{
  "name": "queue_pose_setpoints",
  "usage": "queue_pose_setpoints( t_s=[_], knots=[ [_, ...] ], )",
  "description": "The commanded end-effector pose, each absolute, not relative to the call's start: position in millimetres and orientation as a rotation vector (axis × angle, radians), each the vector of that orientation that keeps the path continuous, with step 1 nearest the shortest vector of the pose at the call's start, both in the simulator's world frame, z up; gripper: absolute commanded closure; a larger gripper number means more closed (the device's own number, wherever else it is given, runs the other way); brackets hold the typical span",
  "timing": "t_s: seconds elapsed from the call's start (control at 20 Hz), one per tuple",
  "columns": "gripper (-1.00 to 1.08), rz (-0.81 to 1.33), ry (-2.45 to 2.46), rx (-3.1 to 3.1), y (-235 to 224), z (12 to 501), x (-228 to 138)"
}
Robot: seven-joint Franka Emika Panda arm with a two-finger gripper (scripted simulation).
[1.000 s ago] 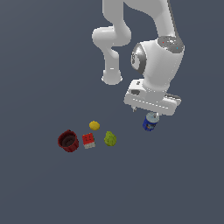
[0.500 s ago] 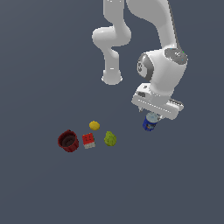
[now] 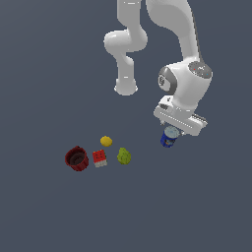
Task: Pick up a designated object from a clutter of objects.
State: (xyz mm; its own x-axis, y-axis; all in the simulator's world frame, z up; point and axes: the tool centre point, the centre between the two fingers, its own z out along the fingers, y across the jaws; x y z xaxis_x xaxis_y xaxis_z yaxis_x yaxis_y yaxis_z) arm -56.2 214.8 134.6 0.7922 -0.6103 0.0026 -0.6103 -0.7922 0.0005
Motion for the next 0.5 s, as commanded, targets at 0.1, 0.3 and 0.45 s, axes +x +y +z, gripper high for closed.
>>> queue_pose_setpoints(
  t_s=[0.1,0.3,0.45],
  knots=[
    [-0.92,0.001,-1.061,2.957,221.5,127.6,-61.9],
    [-0.92,0.000,-1.080,2.950,224.3,124.6,-64.4],
    [-0.92,0.000,-1.078,2.950,224.3,124.7,-64.5]
  ],
)
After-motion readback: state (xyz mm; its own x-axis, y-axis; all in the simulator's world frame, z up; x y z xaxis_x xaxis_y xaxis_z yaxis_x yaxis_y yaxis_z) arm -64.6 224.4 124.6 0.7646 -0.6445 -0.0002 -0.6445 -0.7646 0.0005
